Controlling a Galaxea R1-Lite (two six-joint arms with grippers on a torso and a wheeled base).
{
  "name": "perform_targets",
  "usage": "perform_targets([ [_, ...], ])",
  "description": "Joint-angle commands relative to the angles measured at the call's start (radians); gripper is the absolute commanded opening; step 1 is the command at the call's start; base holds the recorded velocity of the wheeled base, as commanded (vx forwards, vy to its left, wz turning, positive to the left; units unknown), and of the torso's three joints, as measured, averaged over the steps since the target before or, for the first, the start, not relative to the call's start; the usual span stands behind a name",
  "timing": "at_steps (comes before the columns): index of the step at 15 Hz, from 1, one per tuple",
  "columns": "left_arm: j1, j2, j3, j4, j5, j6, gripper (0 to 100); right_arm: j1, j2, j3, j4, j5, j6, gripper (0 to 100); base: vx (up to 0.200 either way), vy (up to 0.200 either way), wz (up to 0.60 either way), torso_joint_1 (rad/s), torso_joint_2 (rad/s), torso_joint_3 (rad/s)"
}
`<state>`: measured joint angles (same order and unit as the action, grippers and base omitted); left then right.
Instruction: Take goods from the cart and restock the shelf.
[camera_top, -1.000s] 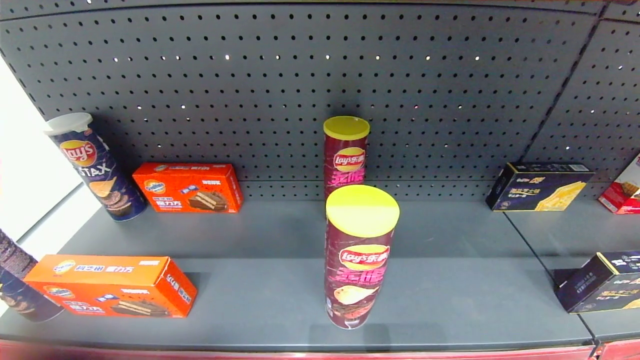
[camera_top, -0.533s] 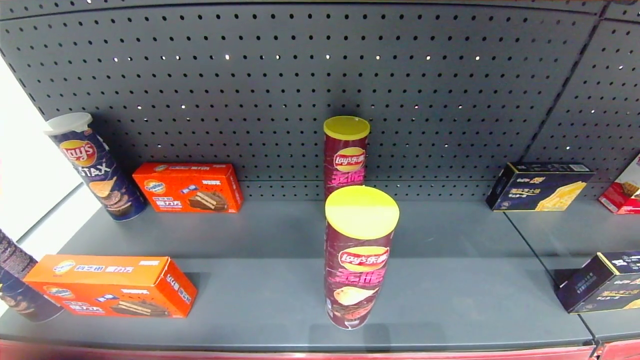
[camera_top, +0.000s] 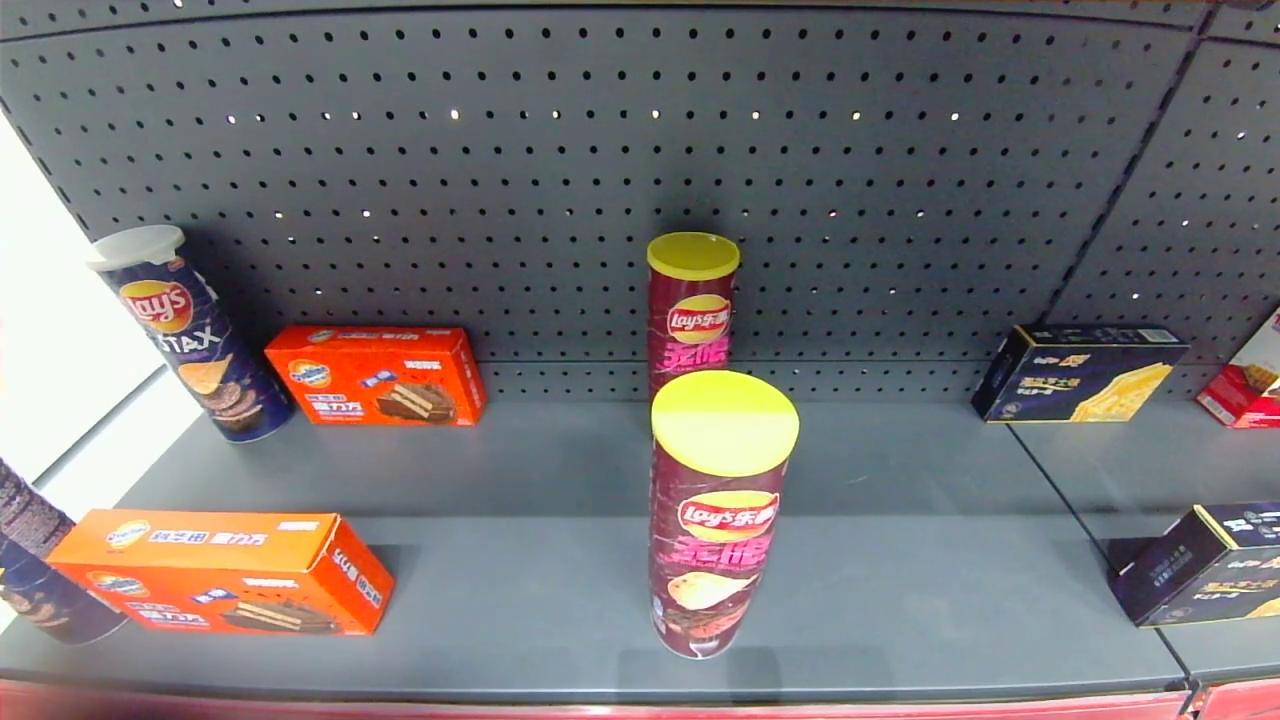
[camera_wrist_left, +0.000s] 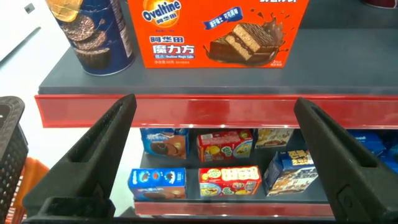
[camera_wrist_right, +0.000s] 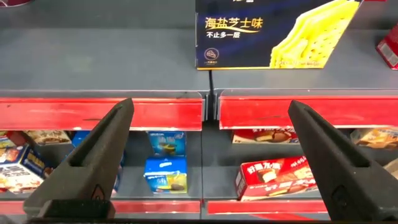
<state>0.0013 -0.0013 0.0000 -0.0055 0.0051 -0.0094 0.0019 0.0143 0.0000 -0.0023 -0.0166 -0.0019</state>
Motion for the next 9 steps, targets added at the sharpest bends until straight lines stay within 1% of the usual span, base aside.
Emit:
perform_targets([
  [1,0.000,0.001,0.000,-0.001,-0.001,0.002,100,0.000,-0.004,0.000,-0.001,0.000,-0.001,100,0.000,0.000,0.00,0.000,0.00,0.000],
  [9,0.000,0.001,0.000,-0.001,0.003,-0.001,100,0.000,-0.004,0.000,-0.001,0.004,-0.001,100,0.000,0.000,0.00,0.000,0.00,0.000],
])
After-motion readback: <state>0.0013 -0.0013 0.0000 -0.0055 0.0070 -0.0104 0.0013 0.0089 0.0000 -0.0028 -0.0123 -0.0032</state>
